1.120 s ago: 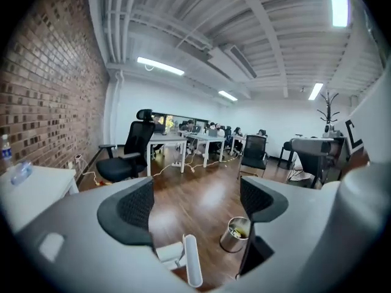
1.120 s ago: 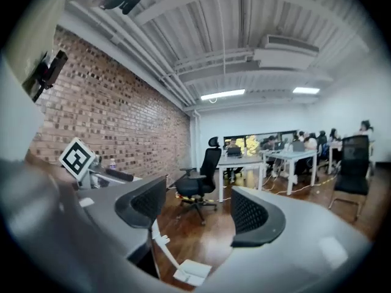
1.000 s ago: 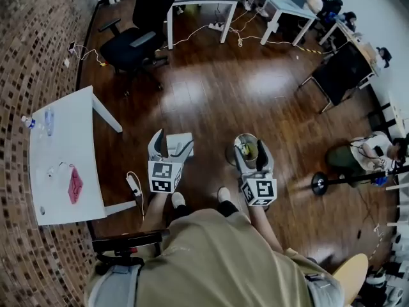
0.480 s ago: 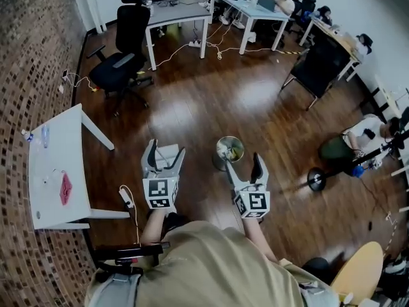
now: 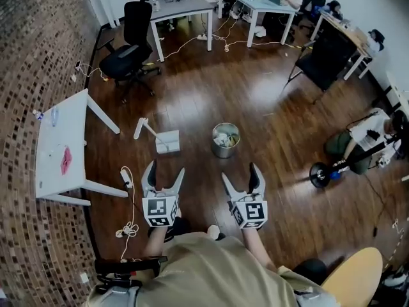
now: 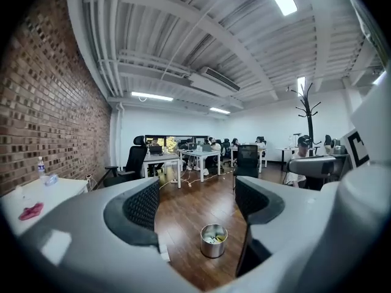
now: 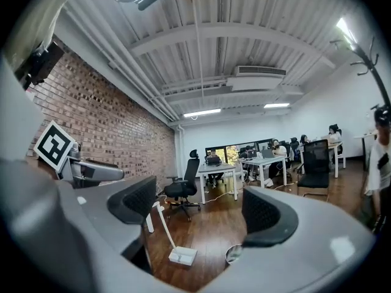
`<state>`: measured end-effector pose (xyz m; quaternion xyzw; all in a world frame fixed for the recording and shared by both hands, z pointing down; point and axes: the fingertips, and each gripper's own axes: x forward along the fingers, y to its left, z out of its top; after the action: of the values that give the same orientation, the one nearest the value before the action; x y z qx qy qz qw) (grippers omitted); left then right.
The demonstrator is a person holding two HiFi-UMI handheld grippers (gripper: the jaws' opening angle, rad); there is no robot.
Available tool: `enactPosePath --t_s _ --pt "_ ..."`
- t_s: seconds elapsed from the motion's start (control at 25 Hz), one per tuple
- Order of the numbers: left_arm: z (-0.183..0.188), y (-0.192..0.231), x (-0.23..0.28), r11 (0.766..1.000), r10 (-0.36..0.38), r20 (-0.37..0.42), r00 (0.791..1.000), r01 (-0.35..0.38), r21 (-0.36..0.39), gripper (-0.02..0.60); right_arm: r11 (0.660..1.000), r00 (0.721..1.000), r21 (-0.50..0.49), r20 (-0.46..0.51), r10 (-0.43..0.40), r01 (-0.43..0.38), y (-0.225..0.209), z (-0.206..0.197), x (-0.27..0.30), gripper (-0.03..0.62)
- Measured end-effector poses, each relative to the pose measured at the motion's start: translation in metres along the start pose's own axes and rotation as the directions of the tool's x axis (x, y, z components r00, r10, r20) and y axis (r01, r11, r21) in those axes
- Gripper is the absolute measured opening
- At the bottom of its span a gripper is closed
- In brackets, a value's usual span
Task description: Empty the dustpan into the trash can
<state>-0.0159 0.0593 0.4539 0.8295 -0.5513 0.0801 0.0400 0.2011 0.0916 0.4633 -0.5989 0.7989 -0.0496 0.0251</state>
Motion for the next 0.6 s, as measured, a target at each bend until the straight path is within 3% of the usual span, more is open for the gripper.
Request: enactPosePath --t_s 0.2,0.4,0.6 --pt "0.011 -0.016 -0.004 1.000 -0.019 0.026 0.999 0.019 0.004 0.380 1.000 0.999 -0.004 0.045 -0.011 0.011 -0.002 0.016 -0.015 0.422" --pt "0.022 -0.015 -0.017 0.995 0.004 0.058 0.998 -0.010 0.098 0.380 0.999 1.000 -0.034 0.029 0.006 -0.005 0.005 0.022 -0.035 0.422" --pt "0.008 0.007 -0.032 0.997 0.030 0.037 0.999 -0.032 0.074 0.380 1.000 1.000 -0.026 0.021 0.004 -0.003 0.019 0.016 -0.026 0.422"
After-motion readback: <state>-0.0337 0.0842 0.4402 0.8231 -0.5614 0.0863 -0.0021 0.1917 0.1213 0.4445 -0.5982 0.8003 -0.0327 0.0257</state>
